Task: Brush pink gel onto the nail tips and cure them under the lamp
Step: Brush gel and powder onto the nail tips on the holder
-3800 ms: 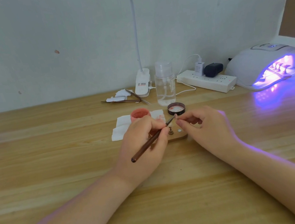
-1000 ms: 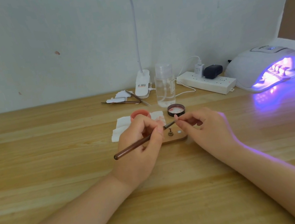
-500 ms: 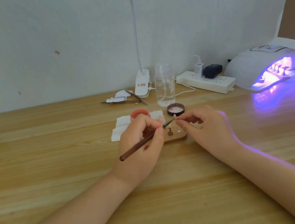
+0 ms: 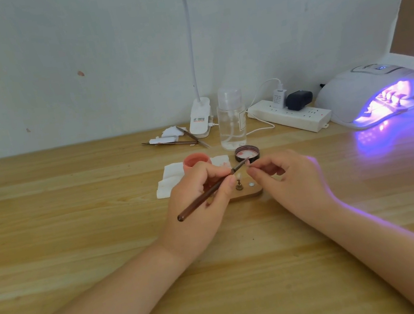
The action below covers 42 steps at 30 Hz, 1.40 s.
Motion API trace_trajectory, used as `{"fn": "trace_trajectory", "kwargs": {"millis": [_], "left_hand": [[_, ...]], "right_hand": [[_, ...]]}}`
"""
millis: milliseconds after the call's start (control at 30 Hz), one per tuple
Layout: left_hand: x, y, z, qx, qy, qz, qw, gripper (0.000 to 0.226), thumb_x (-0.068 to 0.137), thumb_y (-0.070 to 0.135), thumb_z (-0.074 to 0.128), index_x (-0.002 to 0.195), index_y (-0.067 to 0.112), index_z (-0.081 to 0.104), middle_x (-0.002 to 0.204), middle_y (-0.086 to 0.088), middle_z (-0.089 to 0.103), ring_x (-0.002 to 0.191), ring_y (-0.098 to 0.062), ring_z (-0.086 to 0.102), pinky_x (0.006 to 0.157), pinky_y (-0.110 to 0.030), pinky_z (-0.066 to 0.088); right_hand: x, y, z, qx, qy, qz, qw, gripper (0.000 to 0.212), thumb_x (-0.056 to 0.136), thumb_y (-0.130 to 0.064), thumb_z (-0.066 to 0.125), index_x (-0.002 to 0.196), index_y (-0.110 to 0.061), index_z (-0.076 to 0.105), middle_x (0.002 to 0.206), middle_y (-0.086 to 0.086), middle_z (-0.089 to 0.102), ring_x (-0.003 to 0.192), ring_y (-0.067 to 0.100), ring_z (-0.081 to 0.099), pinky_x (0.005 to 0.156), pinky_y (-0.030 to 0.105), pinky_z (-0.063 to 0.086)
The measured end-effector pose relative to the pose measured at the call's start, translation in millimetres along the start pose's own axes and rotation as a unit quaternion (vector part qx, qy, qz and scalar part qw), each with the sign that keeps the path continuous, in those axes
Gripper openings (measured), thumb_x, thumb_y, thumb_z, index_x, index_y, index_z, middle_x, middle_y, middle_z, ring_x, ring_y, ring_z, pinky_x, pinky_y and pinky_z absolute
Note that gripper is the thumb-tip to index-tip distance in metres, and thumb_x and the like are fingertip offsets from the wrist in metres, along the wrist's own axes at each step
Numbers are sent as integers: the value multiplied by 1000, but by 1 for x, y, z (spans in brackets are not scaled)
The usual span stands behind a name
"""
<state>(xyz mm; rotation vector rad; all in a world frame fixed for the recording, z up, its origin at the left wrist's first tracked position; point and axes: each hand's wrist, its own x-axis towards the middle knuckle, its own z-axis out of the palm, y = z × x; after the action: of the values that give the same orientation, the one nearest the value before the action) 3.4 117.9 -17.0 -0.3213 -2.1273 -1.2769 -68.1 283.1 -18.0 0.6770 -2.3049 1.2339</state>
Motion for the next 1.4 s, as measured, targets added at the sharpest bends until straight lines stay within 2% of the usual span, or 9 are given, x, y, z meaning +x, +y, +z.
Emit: {"fn": "trace_trajectory", "kwargs": {"millis": [167, 300, 400, 533, 733, 1000, 1167, 1267, 1400], "left_hand": [[-2, 4, -1, -14, 10, 44, 999, 6, 85, 5, 58, 81, 10, 58, 80, 21, 64, 93, 14, 57, 80, -2, 39], [0, 1, 0, -45, 13, 21, 999, 5, 85, 13, 60, 86, 18, 61, 89, 9, 67, 109, 4, 55, 86, -9, 41], [1, 0, 1, -56, 6, 2, 998, 11, 85, 18, 62, 89, 28, 61, 98, 27, 63, 104, 8, 56, 82, -6, 41], [0, 0, -1, -60, -9, 14, 998, 7, 85, 12, 59, 86, 18, 60, 88, 10, 66, 100, 13, 56, 80, -5, 42], [-1, 1, -3, -80, 6, 26, 996, 3, 86, 26, 56, 84, 23, 56, 81, 6, 66, 110, -12, 58, 91, -18, 43], [1, -1, -1, -62, -8, 2, 998, 3, 84, 15, 60, 85, 16, 62, 90, 9, 67, 104, 6, 57, 84, -9, 42], [-1, 3, -5, -83, 4, 21, 996, 7, 85, 29, 52, 82, 23, 56, 76, 5, 65, 96, -7, 60, 88, -25, 44], [1, 3, -3, -91, 7, 1, 996, 2, 85, 31, 57, 85, 30, 58, 84, 1, 65, 99, -15, 60, 88, -35, 48], [2, 1, 0, -59, 6, -4, 998, 4, 85, 19, 60, 86, 22, 62, 86, 3, 65, 101, 6, 58, 84, -11, 43]], "right_hand": [[0, -1, -2, 19, -4, 18, 1000, 8, 81, -23, 73, 80, -30, 73, 73, -15, 65, 81, -1, 56, 66, 5, 39], [0, -4, -2, 32, -11, 28, 999, 6, 81, -22, 73, 83, -27, 74, 76, -14, 66, 79, -2, 57, 64, 5, 41], [-1, -5, -2, 42, -15, 33, 998, 8, 81, -22, 73, 82, -30, 72, 78, -11, 67, 78, -2, 57, 64, 5, 41], [-1, -6, -3, 42, -21, 28, 998, 17, 82, -22, 72, 79, -38, 67, 80, -11, 67, 79, -2, 57, 64, 5, 41], [-1, -7, -3, 45, -18, 23, 999, 20, 81, -24, 73, 76, -41, 65, 78, -13, 66, 79, -2, 57, 64, 4, 40], [-1, -6, -4, 41, -22, 15, 999, 14, 82, -23, 72, 80, -37, 68, 78, -17, 65, 80, -2, 58, 64, 6, 41], [-1, -7, -3, 44, -21, 17, 999, 19, 81, -24, 72, 76, -41, 65, 76, -17, 66, 79, -3, 58, 62, 7, 41], [-1, -7, -3, 49, -16, 18, 998, 14, 81, -23, 72, 77, -36, 69, 77, -16, 66, 78, -4, 57, 63, 4, 40], [-1, -8, -3, 51, -20, 14, 998, 19, 81, -23, 72, 76, -40, 66, 77, -15, 66, 77, -2, 57, 64, 8, 42]]}}
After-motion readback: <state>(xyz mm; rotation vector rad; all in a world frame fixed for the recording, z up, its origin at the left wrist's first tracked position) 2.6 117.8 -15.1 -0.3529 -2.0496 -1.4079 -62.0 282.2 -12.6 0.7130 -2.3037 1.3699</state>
